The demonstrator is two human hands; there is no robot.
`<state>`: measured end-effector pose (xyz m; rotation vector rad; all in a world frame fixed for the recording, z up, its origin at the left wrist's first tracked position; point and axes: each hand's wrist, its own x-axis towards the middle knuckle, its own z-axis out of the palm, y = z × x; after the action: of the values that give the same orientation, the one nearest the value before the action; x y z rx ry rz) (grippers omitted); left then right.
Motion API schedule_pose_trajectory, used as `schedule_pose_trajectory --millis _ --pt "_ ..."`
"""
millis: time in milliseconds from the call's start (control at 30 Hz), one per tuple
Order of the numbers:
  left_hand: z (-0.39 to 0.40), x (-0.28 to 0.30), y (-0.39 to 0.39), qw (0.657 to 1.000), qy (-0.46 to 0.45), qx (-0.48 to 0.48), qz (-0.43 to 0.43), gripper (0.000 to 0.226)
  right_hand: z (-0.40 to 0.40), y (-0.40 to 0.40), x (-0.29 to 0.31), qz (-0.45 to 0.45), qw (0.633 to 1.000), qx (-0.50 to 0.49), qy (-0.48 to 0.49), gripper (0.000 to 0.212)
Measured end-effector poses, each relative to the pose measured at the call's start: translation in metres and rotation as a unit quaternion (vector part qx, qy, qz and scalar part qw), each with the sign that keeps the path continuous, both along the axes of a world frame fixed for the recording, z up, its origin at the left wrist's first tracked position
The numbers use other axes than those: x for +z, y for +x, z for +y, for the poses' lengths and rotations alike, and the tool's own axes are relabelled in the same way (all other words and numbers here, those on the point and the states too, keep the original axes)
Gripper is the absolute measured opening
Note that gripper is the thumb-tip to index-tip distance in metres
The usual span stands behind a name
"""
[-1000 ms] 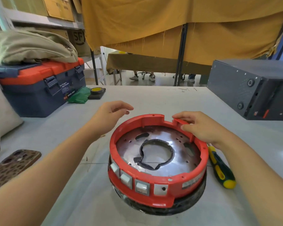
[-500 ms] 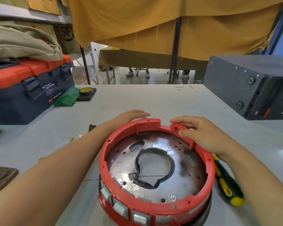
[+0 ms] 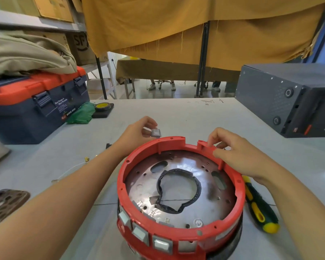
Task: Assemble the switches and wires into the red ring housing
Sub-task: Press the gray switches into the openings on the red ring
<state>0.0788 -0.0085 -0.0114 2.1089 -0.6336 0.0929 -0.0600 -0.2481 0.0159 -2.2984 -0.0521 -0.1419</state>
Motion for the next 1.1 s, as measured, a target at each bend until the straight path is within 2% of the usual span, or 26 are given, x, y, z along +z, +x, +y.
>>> schedule_pose_trajectory --millis 100,267,367,567,700,1000,1100 --pt "0.010 0.012 -0.014 1.000 -0.028 -0.001 -0.005 0.043 0.002 -0.007 0.005 0.014 0.998 0.026 -0.048 0.022" --pt "0.022 0.032 -0.043 0.999 -0.025 0.003 -0.041 0.046 0.007 -0.011 0.004 0.022 0.996 0.029 -0.087 0.026" --pt "0.022 0.039 -0.064 0.998 -0.029 -0.011 -0.063 0.045 0.015 -0.008 -0.003 -0.007 0.994 0.003 -0.106 0.034" --pt "0.021 0.047 -0.103 0.996 -0.024 -0.033 -0.077 0.038 0.024 0.005 -0.012 -0.053 0.993 -0.059 -0.083 0.035" --pt "0.022 0.047 -0.127 0.998 -0.015 -0.042 -0.049 0.038 0.029 0.014 -0.014 -0.071 0.991 -0.088 -0.078 0.036" --pt "0.034 0.036 -0.168 0.999 0.000 -0.027 -0.041 0.038 0.037 0.005 -0.010 -0.138 0.976 -0.166 0.008 0.032" --pt "0.043 0.032 -0.176 0.999 -0.016 -0.021 -0.041 0.037 0.037 -0.014 -0.002 -0.192 0.976 -0.105 -0.001 0.020"
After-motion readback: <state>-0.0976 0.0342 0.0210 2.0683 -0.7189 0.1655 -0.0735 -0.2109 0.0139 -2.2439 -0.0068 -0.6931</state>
